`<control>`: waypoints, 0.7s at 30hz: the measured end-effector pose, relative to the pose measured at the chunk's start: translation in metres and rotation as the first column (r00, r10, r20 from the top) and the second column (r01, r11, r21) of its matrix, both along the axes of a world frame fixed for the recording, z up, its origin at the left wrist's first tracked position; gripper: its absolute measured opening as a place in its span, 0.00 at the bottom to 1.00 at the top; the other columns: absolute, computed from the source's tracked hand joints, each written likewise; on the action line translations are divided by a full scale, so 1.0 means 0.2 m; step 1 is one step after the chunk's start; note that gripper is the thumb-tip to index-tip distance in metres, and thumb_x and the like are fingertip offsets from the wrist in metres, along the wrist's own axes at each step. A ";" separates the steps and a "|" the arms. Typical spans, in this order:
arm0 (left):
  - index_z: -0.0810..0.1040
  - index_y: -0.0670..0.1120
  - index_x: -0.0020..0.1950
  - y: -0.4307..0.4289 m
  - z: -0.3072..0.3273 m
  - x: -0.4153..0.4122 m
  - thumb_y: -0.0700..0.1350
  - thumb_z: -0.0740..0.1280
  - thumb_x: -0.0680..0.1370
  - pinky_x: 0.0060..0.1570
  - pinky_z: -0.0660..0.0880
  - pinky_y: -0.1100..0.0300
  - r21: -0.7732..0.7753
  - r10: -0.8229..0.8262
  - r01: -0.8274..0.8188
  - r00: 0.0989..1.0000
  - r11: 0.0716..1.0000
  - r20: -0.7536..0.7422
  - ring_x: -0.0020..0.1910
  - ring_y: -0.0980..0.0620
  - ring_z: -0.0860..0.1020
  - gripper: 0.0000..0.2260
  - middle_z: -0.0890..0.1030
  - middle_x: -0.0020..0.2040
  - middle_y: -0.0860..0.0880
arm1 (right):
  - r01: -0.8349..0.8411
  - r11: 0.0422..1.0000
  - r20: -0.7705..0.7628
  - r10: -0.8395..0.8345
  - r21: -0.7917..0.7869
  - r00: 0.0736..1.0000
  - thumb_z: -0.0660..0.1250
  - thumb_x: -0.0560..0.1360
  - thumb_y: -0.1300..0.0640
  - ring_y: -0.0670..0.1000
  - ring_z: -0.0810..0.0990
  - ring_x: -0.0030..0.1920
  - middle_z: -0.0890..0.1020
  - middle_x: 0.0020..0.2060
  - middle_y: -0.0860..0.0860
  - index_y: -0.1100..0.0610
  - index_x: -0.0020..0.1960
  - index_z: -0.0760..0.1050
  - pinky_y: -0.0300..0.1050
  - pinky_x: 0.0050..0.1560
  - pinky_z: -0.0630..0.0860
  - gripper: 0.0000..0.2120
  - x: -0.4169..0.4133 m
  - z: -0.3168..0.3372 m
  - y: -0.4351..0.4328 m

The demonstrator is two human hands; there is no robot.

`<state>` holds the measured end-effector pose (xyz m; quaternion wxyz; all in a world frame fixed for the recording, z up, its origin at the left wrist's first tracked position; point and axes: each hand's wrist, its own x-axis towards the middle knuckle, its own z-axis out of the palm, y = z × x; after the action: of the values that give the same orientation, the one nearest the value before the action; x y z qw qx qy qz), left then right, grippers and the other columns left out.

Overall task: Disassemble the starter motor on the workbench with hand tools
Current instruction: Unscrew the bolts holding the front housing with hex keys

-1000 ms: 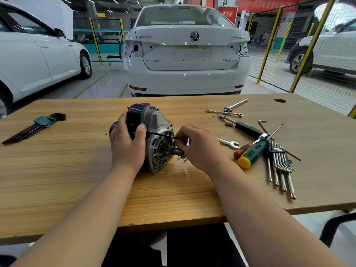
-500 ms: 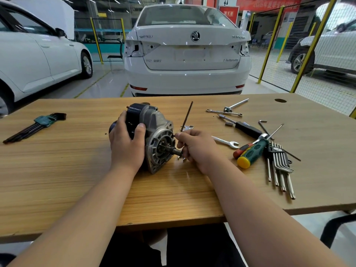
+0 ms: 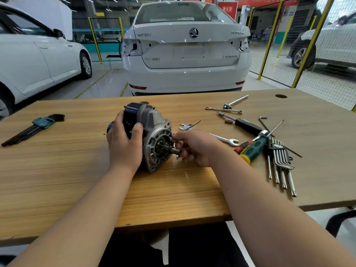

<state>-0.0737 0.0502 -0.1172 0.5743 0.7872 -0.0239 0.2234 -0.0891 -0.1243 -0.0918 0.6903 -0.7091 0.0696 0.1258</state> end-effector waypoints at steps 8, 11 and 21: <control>0.57 0.54 0.78 -0.01 0.00 0.00 0.60 0.56 0.73 0.66 0.54 0.56 0.014 0.013 -0.013 1.000 1.000 0.004 0.76 0.49 0.55 0.34 0.60 0.75 0.47 | 0.053 0.999 0.088 -0.051 -0.010 0.995 0.66 0.78 0.57 0.45 0.68 0.20 0.74 0.22 0.47 0.59 0.42 0.75 0.37 0.20 0.62 0.08 0.01 -0.04 0.00; 0.57 0.54 0.78 0.00 0.00 0.00 0.60 0.56 0.73 0.65 0.54 0.57 0.020 0.014 -0.014 1.000 1.000 0.007 0.76 0.49 0.55 0.34 0.60 0.75 0.47 | 0.065 0.997 0.130 -0.061 -0.033 0.990 0.67 0.78 0.56 0.45 0.69 0.20 0.74 0.22 0.46 0.58 0.42 0.74 0.37 0.21 0.64 0.08 0.01 -0.05 0.01; 0.58 0.54 0.78 0.00 -0.01 0.00 0.60 0.56 0.73 0.66 0.52 0.58 0.024 0.024 -0.025 1.000 0.999 0.013 0.76 0.51 0.55 0.34 0.61 0.75 0.47 | 0.233 0.939 0.341 -0.139 -0.253 0.930 0.70 0.75 0.48 0.45 0.73 0.21 0.75 0.22 0.46 0.54 0.35 0.73 0.38 0.25 0.70 0.14 -0.03 -0.09 0.03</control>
<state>-0.0730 0.0498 -0.1186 0.5616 0.7931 -0.0206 0.2350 -0.0942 -0.1193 -0.1097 0.5902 -0.8032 0.0425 -0.0685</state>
